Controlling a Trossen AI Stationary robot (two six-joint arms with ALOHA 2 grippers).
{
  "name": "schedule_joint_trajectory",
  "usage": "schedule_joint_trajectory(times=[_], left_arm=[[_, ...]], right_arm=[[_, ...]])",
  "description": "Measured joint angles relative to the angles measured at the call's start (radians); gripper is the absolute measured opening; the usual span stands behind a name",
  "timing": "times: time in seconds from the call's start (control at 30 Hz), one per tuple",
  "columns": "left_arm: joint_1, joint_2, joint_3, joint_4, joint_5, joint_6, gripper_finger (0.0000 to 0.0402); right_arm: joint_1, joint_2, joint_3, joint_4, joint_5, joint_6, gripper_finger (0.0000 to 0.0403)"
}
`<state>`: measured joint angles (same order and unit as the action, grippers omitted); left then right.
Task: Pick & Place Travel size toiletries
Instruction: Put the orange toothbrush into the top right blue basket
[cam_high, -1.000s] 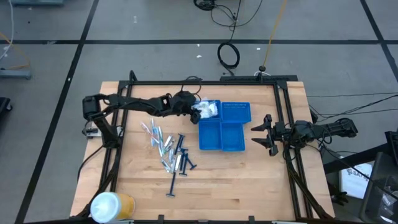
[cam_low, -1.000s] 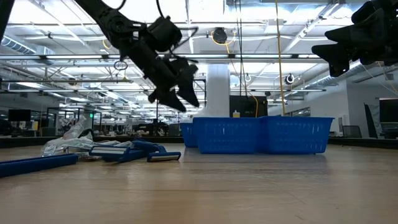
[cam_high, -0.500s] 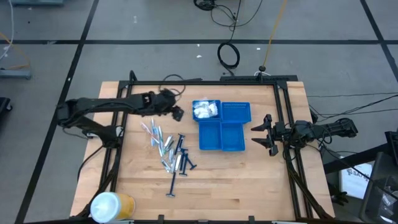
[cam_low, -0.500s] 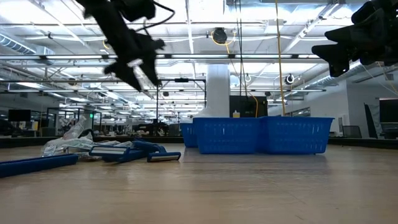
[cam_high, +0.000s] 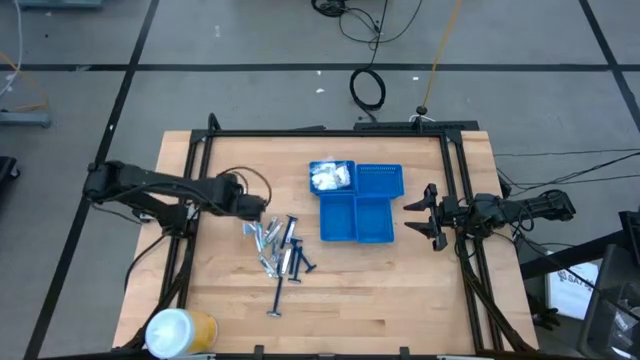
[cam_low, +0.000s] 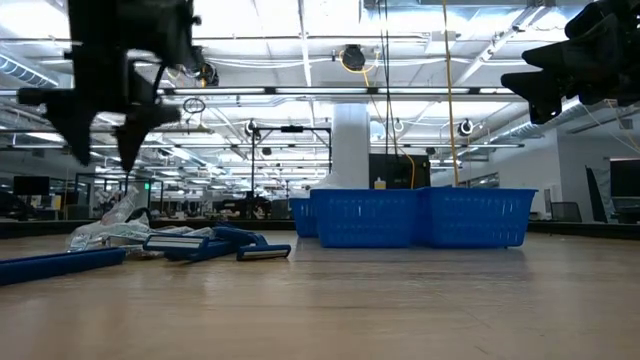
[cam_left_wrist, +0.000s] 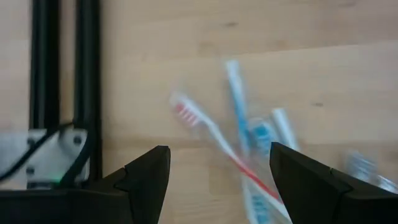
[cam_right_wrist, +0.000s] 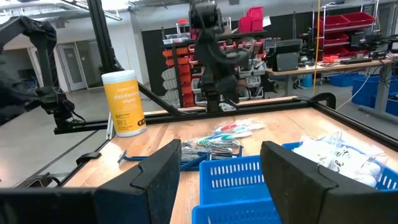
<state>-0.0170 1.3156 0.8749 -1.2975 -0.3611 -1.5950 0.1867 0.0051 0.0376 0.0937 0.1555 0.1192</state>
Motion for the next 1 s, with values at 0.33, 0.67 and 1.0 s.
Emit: schedule_joint_trajectory(times=[0.33, 0.67, 1.0], left_arm=[[-0.007, 0.008, -0.151, 0.048, 0.042, -0.223, 0.0271], [0.024, 0.008, -0.151, 0.251, -0.005, -0.175, 0.0271], [0.015, 0.097, -0.151, 0.46, 0.126, -0.142, 0.0271]], right_arm=[[0.0, 0.0, 0.0, 0.0, 0.0, 0.0, 0.0208], [0.0, 0.001, 0.0, 0.0, 0.0, 0.0, 0.0208], [0.0, 0.001, 0.0, 0.0, 0.0, 0.0, 0.0208]])
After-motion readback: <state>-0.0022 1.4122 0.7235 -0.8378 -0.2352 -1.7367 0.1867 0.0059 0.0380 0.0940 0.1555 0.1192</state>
